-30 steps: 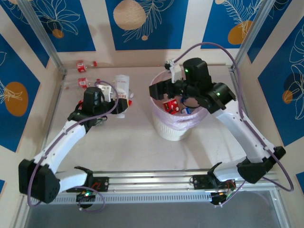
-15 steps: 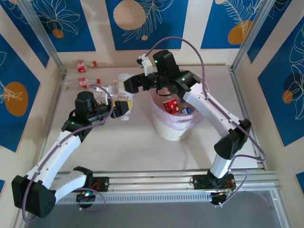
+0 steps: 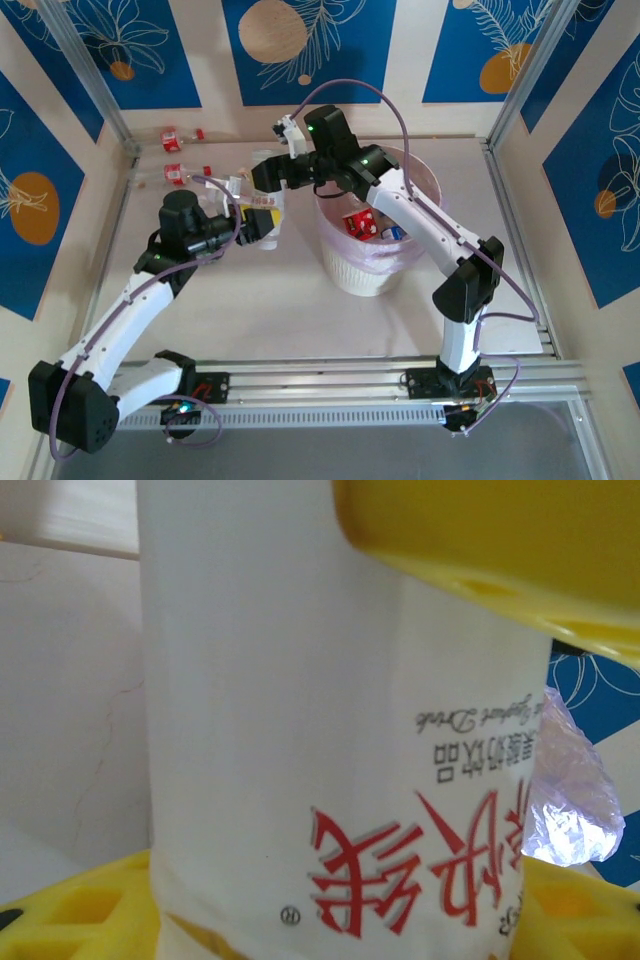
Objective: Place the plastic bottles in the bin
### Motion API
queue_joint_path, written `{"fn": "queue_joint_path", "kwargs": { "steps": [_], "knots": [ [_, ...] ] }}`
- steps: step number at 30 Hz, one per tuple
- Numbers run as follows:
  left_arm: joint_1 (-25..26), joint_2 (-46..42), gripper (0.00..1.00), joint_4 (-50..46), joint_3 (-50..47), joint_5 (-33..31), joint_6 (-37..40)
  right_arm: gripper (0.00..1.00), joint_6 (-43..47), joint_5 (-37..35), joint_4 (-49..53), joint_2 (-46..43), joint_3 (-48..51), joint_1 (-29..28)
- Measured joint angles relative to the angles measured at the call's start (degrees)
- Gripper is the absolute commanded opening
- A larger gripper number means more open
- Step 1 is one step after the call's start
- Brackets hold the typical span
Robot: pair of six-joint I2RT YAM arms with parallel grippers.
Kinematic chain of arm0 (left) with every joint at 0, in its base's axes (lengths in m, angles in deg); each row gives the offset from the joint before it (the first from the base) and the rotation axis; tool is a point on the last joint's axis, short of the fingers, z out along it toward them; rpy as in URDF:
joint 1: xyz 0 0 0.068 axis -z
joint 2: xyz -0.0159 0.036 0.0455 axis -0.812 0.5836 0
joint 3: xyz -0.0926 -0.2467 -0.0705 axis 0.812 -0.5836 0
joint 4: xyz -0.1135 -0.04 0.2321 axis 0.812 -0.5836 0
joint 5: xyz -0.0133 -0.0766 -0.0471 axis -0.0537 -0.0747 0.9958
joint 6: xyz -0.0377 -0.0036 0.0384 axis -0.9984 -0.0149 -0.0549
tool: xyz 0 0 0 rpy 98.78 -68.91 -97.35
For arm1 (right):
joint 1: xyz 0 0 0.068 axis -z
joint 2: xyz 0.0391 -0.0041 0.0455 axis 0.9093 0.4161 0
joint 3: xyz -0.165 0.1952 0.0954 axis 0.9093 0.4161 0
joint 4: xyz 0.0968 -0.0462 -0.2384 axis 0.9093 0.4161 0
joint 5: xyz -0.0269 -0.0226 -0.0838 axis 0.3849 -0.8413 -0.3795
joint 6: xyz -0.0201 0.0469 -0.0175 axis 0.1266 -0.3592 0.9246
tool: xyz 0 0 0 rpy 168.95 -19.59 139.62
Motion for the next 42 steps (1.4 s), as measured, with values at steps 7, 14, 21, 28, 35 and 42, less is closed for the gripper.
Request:
{"fn": "queue_joint_path", "kwargs": {
  "steps": [7,14,21,28,35,42],
  "knots": [
    [0.0,0.0,1.0,0.7,-0.1,-0.1,0.4,0.6,-0.5,0.8,-0.5,0.0,-0.4,0.0],
    [0.0,-2.2,1.0,-0.5,-0.9,-0.2,1.3,0.59,1.9,-3.0,1.6,0.2,-5.1,0.0],
    [0.0,-4.1,1.0,-5.8,-0.8,-0.3,1.2,0.59,5.9,-7.4,4.2,-0.6,-12.7,1.0],
    [-0.3,-2.5,1.0,-6.0,-0.8,-0.9,1.0,0.59,8.8,-12.2,7.0,-8.7,-10.2,4.1],
    [-1.0,2.8,0.99,-7.0,-0.8,-4.4,0.0,0.59,10.1,-16.0,8.8,-22.5,-1.5,15.5],
    [-1.9,5.5,0.97,-8.9,-0.6,-8.2,-0.9,0.59,12.9,-22.3,14.8,-24.3,5.4,21.4]
  ]
}}
